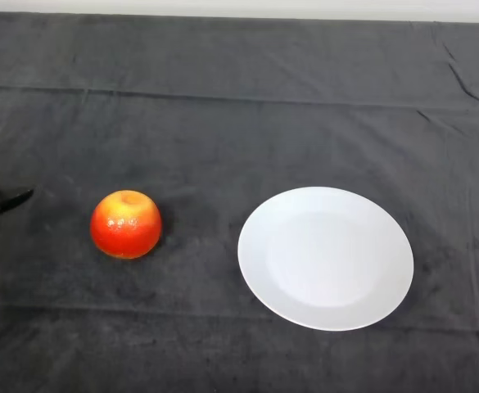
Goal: Move the apple to the plate
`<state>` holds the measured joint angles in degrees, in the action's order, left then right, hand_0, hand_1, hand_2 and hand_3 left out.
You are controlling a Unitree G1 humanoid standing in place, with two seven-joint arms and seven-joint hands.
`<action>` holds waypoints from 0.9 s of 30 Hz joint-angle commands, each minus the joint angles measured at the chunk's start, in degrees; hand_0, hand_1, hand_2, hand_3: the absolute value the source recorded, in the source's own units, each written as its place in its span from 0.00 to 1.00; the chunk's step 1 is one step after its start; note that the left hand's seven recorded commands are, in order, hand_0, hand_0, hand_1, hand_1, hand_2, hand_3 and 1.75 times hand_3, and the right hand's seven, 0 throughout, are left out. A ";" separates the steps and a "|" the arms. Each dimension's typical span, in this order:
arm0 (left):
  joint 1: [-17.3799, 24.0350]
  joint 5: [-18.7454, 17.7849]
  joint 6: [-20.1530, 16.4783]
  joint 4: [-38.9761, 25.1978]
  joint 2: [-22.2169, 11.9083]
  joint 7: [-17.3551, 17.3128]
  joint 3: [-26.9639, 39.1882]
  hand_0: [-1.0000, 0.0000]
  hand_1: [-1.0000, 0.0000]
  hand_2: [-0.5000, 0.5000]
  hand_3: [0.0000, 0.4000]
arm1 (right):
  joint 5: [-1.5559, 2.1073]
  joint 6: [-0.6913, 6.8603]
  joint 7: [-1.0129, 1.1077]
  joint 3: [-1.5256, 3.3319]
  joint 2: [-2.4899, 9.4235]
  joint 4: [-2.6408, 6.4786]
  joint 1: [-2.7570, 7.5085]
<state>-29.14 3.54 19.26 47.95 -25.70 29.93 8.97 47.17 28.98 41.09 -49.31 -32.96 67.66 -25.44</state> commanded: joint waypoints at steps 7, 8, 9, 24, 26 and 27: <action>5.74 2.08 -8.23 -13.32 1.44 -1.24 -3.36 1.00 1.00 0.50 0.00 | 0.28 -0.17 0.45 -1.04 -1.72 0.70 0.62; 6.19 2.20 -9.46 -15.21 1.69 -1.37 -3.71 1.00 1.00 0.50 0.00 | 0.28 -0.17 0.43 -1.04 -1.70 0.66 0.64; 6.62 2.33 -10.65 -17.02 1.93 -1.51 -4.06 1.00 1.00 0.50 0.00 | 0.28 -0.17 0.41 -1.03 -1.68 0.62 0.65; 11.53 4.28 -21.79 -34.84 4.79 -3.41 -11.06 1.00 1.00 0.50 0.00 | 0.30 -0.19 0.09 -0.98 -1.42 0.01 0.84; 11.50 4.38 -22.06 -34.81 5.07 -3.59 -12.12 1.00 1.00 0.50 0.00 | 0.30 -0.19 0.05 -0.98 -1.39 -0.05 0.86; 11.45 4.39 -22.28 -34.84 5.15 -3.74 -12.60 1.00 1.00 0.50 0.00 | 0.31 -0.19 0.04 -0.98 -1.38 -0.08 0.87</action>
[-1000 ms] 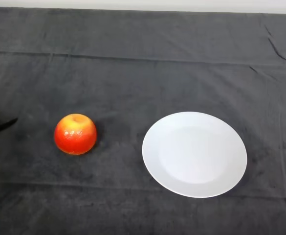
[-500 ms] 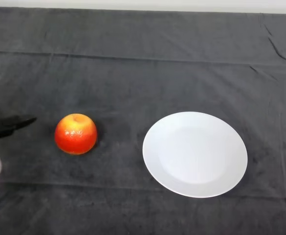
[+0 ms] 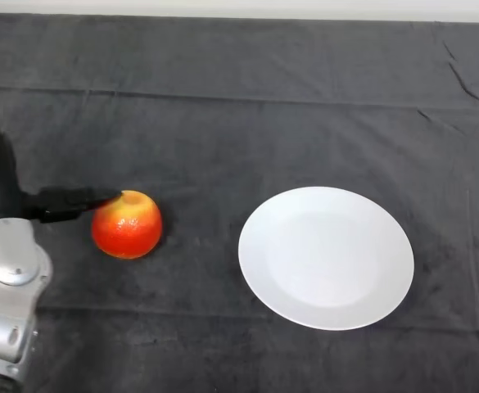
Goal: Move the apple to the plate
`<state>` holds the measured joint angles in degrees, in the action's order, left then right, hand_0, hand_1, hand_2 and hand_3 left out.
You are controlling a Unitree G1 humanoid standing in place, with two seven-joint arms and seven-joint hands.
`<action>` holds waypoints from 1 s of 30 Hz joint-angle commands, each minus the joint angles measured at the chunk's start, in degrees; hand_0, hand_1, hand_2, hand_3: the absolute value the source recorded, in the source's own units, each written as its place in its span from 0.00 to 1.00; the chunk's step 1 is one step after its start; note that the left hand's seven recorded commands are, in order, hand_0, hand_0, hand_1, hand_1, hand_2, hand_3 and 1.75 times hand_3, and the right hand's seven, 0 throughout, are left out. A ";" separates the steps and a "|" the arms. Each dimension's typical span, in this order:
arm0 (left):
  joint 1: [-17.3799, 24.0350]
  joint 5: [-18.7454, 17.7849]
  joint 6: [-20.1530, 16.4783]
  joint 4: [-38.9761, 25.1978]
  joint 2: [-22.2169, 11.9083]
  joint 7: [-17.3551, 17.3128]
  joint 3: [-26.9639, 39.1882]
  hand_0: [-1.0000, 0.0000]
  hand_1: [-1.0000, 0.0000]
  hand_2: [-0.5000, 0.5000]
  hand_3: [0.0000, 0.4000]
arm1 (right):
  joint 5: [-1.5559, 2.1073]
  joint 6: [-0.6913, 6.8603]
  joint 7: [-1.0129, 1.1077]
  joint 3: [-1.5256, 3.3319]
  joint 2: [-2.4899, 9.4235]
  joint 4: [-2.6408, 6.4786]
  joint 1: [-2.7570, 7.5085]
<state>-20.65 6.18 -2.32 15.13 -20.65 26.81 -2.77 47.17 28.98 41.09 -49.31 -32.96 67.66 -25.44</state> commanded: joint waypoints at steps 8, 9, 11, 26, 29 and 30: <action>2.84 1.74 -2.62 -2.52 0.58 -1.77 -4.74 1.00 1.00 0.50 0.00 | 0.34 -0.18 -0.08 -0.97 -1.30 -0.27 0.93; 2.88 1.75 -2.71 -2.49 0.58 -1.90 -5.16 1.00 1.00 0.50 0.00 | 0.34 -0.18 -0.09 -0.97 -1.30 -0.29 0.93; 2.98 1.79 -2.99 -2.43 0.55 -2.27 -6.14 1.00 1.00 0.50 0.00 | 0.35 -0.17 -0.12 -0.97 -1.28 -0.33 0.95; 2.44 3.01 -4.29 1.14 -0.94 -6.44 -11.99 1.00 1.00 0.50 0.00 | 0.42 -0.13 -0.24 -0.98 -1.22 -0.50 1.00; 2.15 3.51 -4.55 2.07 -1.09 -6.96 -12.77 1.00 1.00 0.50 0.00 | 0.44 -0.12 -0.25 -0.98 -1.22 -0.52 1.01; 2.04 3.67 -4.74 2.26 -1.09 -7.07 -13.00 1.00 1.00 0.50 0.00 | 0.44 -0.12 -0.26 -0.98 -1.22 -0.52 1.01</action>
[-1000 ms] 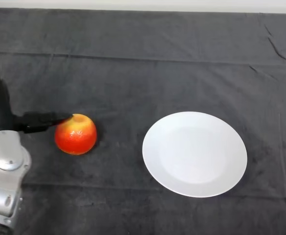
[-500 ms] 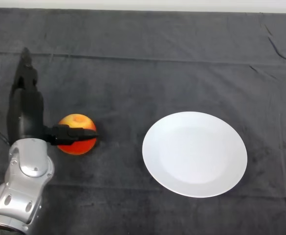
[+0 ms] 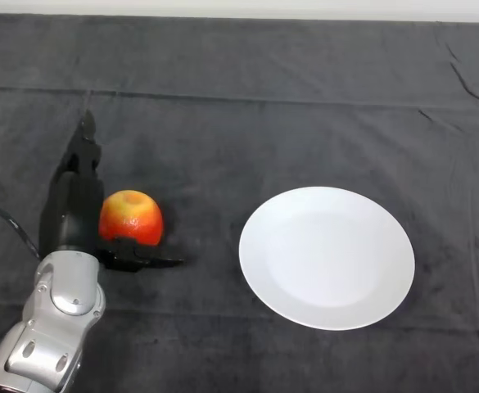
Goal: Move the apple to the plate
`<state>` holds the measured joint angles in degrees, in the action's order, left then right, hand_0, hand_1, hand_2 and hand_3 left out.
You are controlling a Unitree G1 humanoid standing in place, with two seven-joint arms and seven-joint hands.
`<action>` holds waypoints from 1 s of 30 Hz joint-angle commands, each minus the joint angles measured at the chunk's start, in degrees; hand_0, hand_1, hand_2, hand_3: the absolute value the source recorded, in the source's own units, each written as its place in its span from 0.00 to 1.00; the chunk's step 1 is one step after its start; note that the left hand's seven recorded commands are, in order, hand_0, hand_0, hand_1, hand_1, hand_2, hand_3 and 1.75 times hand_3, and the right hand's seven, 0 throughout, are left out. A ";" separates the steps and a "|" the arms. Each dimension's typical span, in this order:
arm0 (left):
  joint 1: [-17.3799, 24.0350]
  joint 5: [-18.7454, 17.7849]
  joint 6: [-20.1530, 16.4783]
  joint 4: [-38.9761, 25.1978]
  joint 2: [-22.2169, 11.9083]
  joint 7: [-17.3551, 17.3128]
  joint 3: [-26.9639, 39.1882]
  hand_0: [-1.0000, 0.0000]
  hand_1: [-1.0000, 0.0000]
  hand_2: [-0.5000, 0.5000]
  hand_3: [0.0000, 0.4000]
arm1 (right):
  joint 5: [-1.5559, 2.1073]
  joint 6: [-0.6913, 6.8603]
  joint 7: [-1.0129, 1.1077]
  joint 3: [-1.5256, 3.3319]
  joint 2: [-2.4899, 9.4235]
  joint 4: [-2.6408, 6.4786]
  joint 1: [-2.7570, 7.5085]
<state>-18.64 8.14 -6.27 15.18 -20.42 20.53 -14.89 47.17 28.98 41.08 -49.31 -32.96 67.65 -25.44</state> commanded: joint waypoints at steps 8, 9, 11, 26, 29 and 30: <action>-0.35 2.91 -2.44 1.96 -1.85 -1.80 -2.07 0.00 0.00 0.50 1.00 | 0.47 -0.10 -0.28 -0.98 -1.21 -0.54 1.02; -0.30 3.05 -2.55 1.80 -1.91 -1.83 -2.15 0.00 0.00 0.50 1.00 | 0.47 -0.10 -0.28 -0.98 -1.21 -0.54 1.02; -0.21 3.38 -2.72 1.53 -1.98 -1.80 -2.33 0.00 0.00 0.50 1.00 | 0.48 -0.10 -0.29 -0.98 -1.21 -0.54 1.02; 0.23 5.64 -7.46 -5.98 -2.23 -2.18 -3.04 0.00 0.00 0.50 1.00 | 0.52 -0.08 -0.31 -0.97 -1.21 -0.56 1.03; 0.80 6.43 -9.31 -10.05 -2.19 -2.10 -3.34 0.00 0.00 0.50 1.00 | 0.52 -0.08 -0.31 -0.96 -1.21 -0.57 1.03; 1.00 6.66 -9.72 -11.18 -2.19 -2.05 -3.43 0.00 0.00 0.50 1.00 | 0.52 -0.08 -0.31 -0.96 -1.21 -0.57 1.03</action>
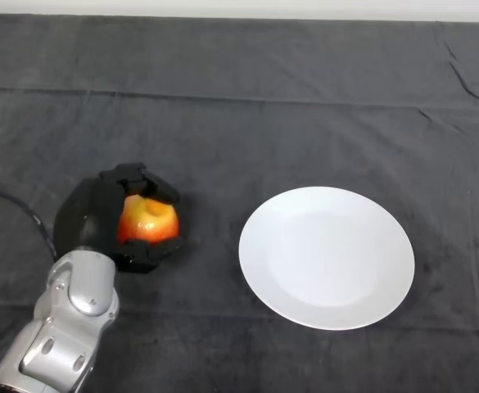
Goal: Move the apple to the plate
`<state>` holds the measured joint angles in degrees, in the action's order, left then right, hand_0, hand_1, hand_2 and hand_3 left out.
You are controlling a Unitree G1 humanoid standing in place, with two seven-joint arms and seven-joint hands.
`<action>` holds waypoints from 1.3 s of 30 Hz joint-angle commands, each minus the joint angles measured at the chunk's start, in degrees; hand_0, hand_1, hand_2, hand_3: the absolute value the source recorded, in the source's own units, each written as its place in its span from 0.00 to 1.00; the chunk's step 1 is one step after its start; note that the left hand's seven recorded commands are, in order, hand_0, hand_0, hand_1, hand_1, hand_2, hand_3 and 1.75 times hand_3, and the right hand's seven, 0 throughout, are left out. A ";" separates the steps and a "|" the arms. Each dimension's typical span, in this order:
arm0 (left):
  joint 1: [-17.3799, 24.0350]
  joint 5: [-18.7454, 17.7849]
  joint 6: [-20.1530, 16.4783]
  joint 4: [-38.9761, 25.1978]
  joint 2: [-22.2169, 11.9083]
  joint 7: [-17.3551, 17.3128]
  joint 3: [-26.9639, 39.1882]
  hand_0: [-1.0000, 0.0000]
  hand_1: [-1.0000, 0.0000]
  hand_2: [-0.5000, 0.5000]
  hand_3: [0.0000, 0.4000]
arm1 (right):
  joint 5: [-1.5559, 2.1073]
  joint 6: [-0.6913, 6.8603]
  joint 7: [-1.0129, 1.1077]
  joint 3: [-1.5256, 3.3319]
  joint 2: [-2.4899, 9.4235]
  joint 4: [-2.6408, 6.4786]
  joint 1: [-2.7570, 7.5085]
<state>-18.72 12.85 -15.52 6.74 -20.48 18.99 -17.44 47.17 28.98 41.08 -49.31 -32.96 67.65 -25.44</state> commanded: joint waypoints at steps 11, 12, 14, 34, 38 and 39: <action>3.02 5.16 -2.75 -13.78 -1.53 0.89 -3.66 0.00 0.00 0.50 1.00 | 0.54 -0.07 -0.31 -0.96 -1.22 -0.55 1.03; 3.07 5.34 -2.49 -14.00 -1.49 1.06 -3.95 0.00 0.00 0.50 1.00 | 0.54 -0.07 -0.31 -0.96 -1.22 -0.55 1.03; 3.10 5.73 -1.99 -14.24 -1.30 1.43 -4.65 0.00 0.00 0.50 1.00 | 0.55 -0.07 -0.31 -0.96 -1.23 -0.54 1.03; 2.13 6.06 1.56 -12.32 -0.41 2.02 -8.89 0.00 0.00 0.50 1.00 | 0.57 -0.07 -0.28 -0.94 -1.25 -0.49 1.01; 1.86 6.15 1.35 -12.28 0.08 2.25 -10.14 0.00 0.00 0.50 1.00 | 0.57 -0.07 -0.28 -0.94 -1.26 -0.48 1.01; 1.77 6.18 1.29 -12.26 0.22 2.35 -10.49 0.00 0.00 0.50 1.00 | 0.57 -0.07 -0.28 -0.94 -1.26 -0.47 1.01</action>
<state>-16.55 17.23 -14.85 -4.86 -20.21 20.34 -27.40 47.17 28.98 41.08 -49.31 -32.96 67.65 -25.44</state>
